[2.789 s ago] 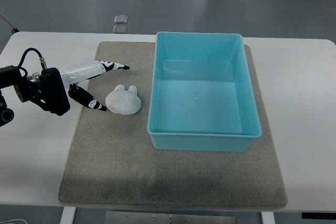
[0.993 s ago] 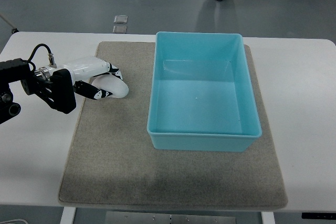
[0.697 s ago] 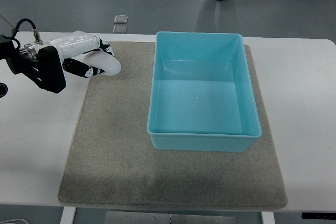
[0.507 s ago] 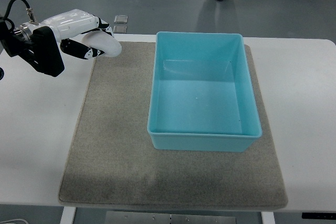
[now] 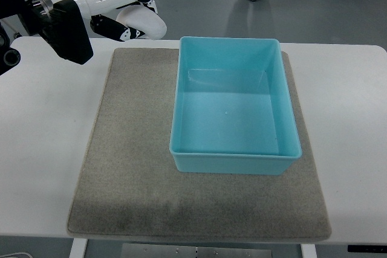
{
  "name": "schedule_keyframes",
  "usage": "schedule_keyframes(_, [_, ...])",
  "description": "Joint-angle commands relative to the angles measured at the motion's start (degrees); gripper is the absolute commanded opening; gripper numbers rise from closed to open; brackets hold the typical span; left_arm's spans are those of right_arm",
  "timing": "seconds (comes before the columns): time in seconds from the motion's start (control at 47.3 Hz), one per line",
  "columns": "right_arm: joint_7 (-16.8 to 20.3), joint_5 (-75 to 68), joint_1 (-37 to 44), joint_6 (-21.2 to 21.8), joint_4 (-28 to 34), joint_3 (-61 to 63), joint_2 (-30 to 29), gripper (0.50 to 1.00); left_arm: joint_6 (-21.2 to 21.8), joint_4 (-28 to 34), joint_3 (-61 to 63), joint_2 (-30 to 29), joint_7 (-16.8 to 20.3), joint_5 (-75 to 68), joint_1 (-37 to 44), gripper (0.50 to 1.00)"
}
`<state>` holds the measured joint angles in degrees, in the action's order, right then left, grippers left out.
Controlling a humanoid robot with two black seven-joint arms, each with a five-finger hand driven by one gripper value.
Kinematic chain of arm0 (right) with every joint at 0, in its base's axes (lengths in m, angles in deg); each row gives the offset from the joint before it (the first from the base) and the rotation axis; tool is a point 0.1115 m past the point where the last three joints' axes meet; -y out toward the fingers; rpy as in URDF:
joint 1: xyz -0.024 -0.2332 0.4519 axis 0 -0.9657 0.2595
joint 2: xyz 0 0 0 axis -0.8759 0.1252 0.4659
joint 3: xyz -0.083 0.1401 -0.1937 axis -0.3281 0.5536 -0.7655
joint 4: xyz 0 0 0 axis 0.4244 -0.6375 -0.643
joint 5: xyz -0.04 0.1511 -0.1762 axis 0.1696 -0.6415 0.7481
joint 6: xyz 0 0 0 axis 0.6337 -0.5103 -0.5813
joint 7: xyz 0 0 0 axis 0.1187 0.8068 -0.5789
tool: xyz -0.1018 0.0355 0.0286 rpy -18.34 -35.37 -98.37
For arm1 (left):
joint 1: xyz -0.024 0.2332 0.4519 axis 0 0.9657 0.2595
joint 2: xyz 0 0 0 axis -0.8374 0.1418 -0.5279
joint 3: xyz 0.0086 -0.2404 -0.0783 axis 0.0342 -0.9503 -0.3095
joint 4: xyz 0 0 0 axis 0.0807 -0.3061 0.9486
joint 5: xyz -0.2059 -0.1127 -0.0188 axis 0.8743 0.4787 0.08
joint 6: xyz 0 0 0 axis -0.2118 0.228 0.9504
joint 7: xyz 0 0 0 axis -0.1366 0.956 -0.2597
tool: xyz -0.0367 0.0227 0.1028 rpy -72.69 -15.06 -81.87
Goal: Place white toy into blue box with left hand
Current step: 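Carry the bunny toy with the left hand over the blue box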
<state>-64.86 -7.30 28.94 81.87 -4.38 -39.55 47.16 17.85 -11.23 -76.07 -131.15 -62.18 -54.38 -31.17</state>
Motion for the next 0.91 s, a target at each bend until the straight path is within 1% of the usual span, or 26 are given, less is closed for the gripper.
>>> schedule_keyframes(0.0, [0.06, 0.0, 0.0, 0.0, 0.0, 0.0, 0.0, 0.936, -0.05, -0.03, 0.14, 1.92, 0.01, 0.0, -0.64, 0.5])
schedule_keyframes(0.169, [-0.03, 0.0, 0.0, 0.0, 0.0, 0.0, 0.0, 0.936, -0.05, 0.14, 1.9, 5.97, -0.26, -0.08, -2.48, 0.5])
schedule_keyframes(0.338, [-0.03, 0.0, 0.0, 0.0, 0.0, 0.0, 0.0, 0.936, 0.04, 0.93, 5.15, 8.78, -0.34, -0.17, -4.51, 0.5])
schedule_keyframes(0.507, [0.06, 0.0, 0.0, 0.0, 0.0, 0.0, 0.0, 0.936, 0.04, 3.13, 6.29, 13.35, -0.34, -0.87, -4.51, 0.5])
schedule_keyframes(0.676, [-0.03, 0.0, 0.0, 0.0, 0.0, 0.0, 0.0, 0.936, 0.21, 4.88, 8.84, 15.99, -0.34, -0.96, -5.3, 0.5])
schedule_keyframes(0.887, [-0.03, 0.0, 0.0, 0.0, 0.0, 0.0, 0.0, 0.936, 1.0, 9.19, 11.3, 20.91, -0.43, -0.88, -5.12, 0.5])
